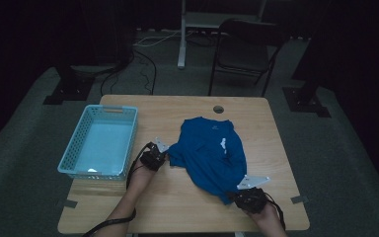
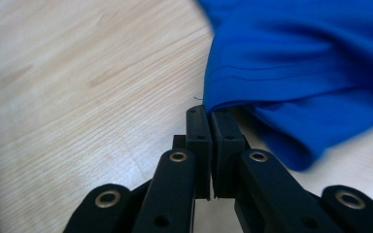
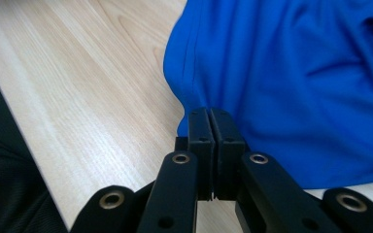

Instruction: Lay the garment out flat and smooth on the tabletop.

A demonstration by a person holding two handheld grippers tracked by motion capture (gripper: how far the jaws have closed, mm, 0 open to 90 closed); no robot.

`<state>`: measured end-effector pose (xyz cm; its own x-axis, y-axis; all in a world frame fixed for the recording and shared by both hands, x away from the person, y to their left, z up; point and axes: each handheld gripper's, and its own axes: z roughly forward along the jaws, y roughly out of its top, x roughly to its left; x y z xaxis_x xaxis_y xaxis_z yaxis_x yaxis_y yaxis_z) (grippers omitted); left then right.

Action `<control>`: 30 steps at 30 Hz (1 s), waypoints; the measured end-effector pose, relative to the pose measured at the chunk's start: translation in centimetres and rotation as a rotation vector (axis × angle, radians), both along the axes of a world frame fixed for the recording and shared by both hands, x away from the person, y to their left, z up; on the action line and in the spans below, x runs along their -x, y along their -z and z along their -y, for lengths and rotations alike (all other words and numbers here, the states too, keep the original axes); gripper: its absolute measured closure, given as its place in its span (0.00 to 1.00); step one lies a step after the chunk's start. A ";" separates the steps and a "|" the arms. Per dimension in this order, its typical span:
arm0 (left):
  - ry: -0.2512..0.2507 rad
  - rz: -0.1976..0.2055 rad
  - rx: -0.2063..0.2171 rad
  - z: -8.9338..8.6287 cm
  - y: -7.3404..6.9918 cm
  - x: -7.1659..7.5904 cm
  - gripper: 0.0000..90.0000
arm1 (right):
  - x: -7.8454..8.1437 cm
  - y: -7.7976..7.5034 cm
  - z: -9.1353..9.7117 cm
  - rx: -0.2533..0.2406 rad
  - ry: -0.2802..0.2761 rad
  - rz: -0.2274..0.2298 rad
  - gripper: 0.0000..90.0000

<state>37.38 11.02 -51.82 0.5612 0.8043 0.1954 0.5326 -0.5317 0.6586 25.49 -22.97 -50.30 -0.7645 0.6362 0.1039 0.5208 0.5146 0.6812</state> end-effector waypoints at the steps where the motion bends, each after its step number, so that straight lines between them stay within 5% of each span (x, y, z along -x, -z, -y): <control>1: 0.008 0.008 0.004 -0.1 -0.6 0.6 0.98 | 0.1 -0.3 0.4 -0.009 0.003 0.005 0.98; 3: 0.022 0.016 0.015 -0.3 -1.3 1.4 0.98 | 0.6 -1.2 1.5 -0.027 0.015 0.018 0.98; 5: 0.117 0.045 -0.009 -0.6 -3.6 4.5 0.98 | 1.2 -2.0 2.7 -0.051 0.025 0.036 0.98; 6: 0.117 0.045 -0.009 -0.6 -3.6 4.5 0.98 | 1.6 -2.4 3.4 -0.066 0.028 0.044 0.98; 7: 0.185 0.067 -0.068 -0.6 -4.6 7.1 0.98 | 2.0 -2.6 3.9 -0.078 0.030 0.045 0.98; 8: 0.185 0.067 -0.068 -0.6 -4.6 7.1 0.98 | 2.6 -3.0 4.8 -0.094 0.035 0.049 0.98; 9: 0.241 0.067 -0.105 -0.6 -5.2 9.8 0.98 | 3.2 -3.1 5.4 -0.102 0.040 0.047 0.98; 12: 0.314 0.043 -0.138 -0.6 -5.3 13.2 0.98 | 5.1 -3.2 6.9 -0.115 0.044 0.047 0.98; 13: 0.314 0.043 -0.138 -0.6 -5.3 13.2 0.98 | 5.1 -3.2 6.9 -0.115 0.044 0.047 0.98; 15: 0.372 -0.016 -0.115 -0.7 -4.7 16.6 0.98 | 6.8 -2.9 8.2 -0.135 0.035 0.027 0.98; 18: 0.414 -0.064 -0.116 -0.6 -3.5 19.1 0.97 | 7.8 -1.9 9.3 -0.142 0.011 -0.025 0.98; 22: 0.474 -0.141 -0.124 -0.4 -2.0 21.4 0.96 | 8.5 -0.1 10.0 -0.117 -0.025 -0.112 0.97; 25: 0.524 -0.208 -0.148 -0.8 -1.4 22.0 0.83 | 8.8 0.8 10.0 -0.115 -0.079 -0.191 0.78; 30: 0.422 -0.174 -0.115 -2.1 -1.9 21.0 0.58 | 7.7 -0.2 10.4 -0.170 -0.024 -0.139 0.62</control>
<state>16.34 13.07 -49.94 0.8669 0.4773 0.1438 0.3516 -0.7899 0.5024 17.79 -33.38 -50.07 -0.7499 0.5827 0.3133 0.6048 0.4117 0.6817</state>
